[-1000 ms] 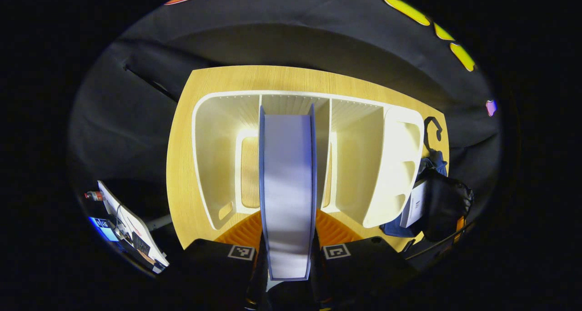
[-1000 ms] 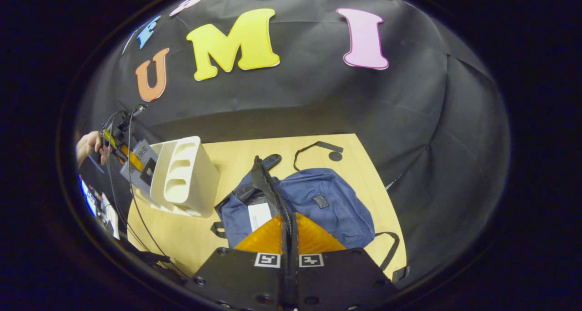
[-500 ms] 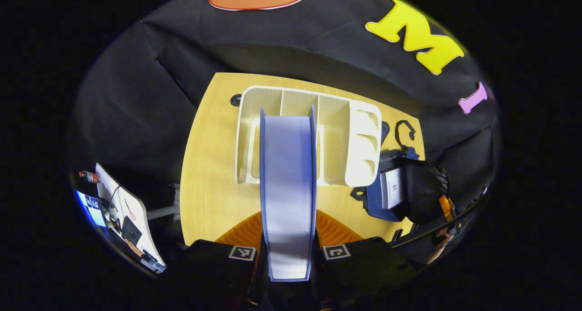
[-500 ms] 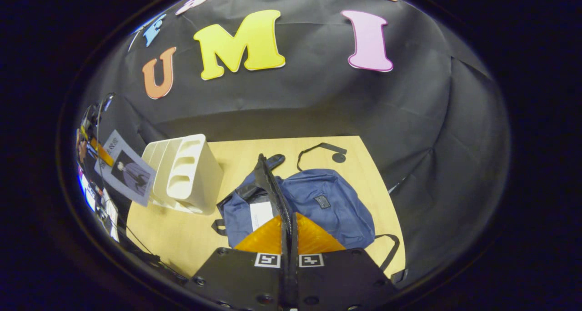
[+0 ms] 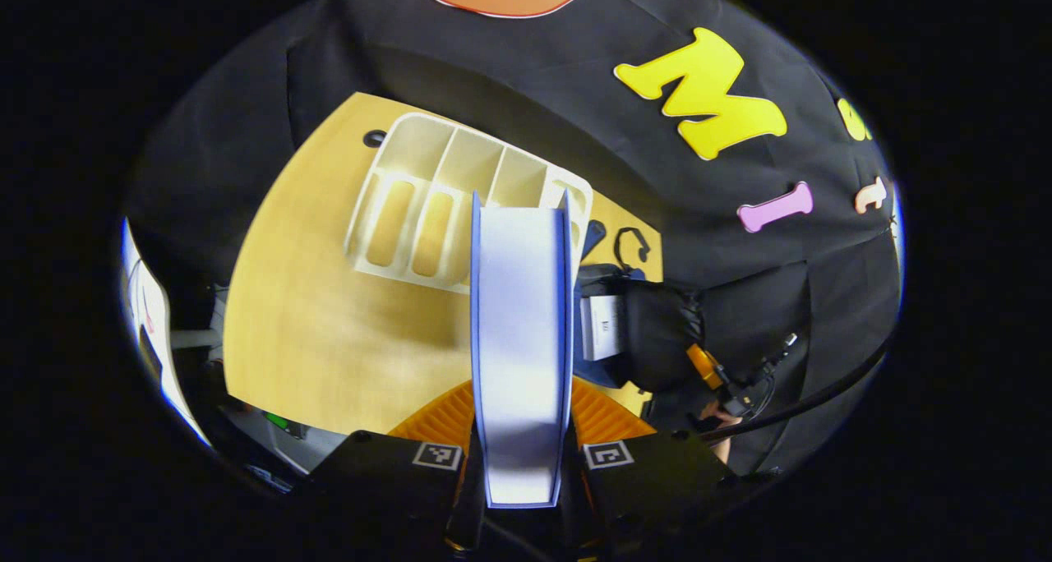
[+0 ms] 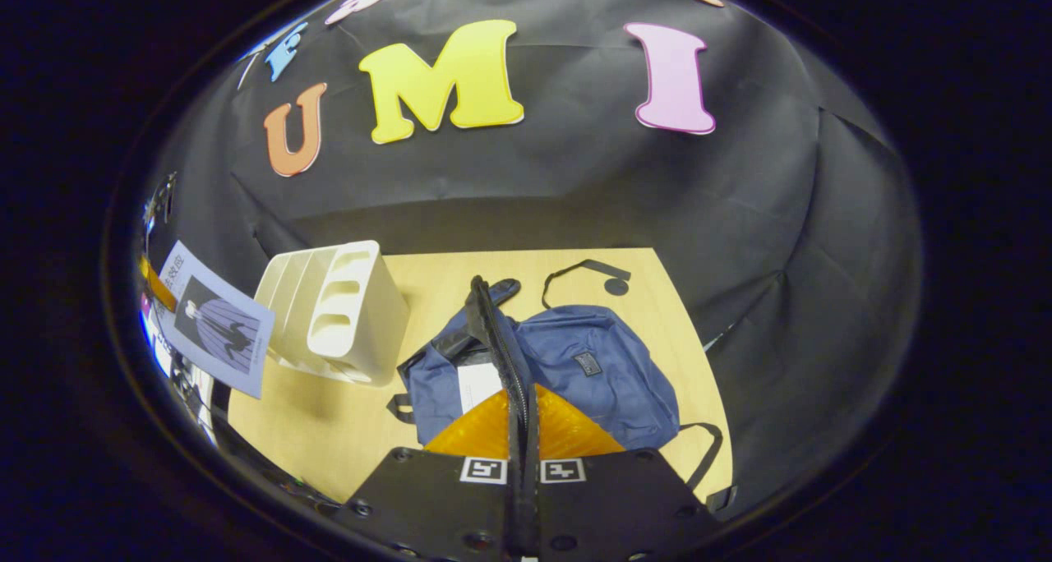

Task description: Open the schoolbag, grab two books from the bookshelf and put them into the schoolbag.

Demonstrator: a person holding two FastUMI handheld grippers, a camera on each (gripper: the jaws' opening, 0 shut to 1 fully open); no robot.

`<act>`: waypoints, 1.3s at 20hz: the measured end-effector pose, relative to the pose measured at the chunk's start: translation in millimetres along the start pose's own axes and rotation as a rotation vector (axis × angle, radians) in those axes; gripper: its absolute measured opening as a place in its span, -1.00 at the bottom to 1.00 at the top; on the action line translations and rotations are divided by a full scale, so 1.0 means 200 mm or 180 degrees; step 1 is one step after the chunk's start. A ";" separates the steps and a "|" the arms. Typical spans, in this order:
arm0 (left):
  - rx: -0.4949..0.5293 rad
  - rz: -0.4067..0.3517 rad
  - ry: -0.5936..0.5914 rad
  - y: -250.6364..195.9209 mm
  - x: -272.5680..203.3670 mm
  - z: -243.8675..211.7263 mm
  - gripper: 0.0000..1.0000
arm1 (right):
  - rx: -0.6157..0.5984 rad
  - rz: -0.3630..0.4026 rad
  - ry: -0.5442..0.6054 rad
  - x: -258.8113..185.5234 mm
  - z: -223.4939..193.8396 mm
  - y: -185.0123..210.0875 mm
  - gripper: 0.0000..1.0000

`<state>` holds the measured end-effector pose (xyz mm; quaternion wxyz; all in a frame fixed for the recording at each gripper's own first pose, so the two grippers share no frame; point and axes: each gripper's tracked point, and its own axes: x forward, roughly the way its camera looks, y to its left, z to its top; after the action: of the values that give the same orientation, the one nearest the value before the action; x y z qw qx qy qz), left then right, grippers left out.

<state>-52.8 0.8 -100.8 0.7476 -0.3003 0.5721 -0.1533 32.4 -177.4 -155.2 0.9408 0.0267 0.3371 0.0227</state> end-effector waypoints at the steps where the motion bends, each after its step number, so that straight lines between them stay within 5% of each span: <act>1: 0.0019 -0.0092 -0.0009 -0.05 -0.01 -0.02 -0.14 | -0.0028 -0.0020 0.0009 -0.01 -0.01 -0.01 -0.99; 2: 0.0026 -0.0202 -0.0018 -0.09 0.02 -0.02 -0.29 | -0.0035 -0.0035 0.0007 -0.01 -0.01 -0.01 -0.99; 12: 0.0007 -0.1207 0.0202 -0.51 0.57 -0.21 -0.21 | 0.0015 -0.0127 0.0027 -0.03 -0.02 -0.08 -0.99; 16: -0.0092 -0.1334 0.0301 -0.61 0.86 -0.27 -0.21 | 0.0006 -0.0139 0.0030 -0.05 0.00 -0.10 -0.99; 26: -0.0005 -0.1156 0.0393 -0.70 1.45 -0.43 -0.21 | 0.0211 -0.0102 0.0038 -0.10 0.05 -0.13 -0.99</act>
<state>-31.0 -297.9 -249.1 0.6709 -0.3892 0.5535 -0.3035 23.8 -204.8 -137.0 0.9376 0.0524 0.3437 -0.0035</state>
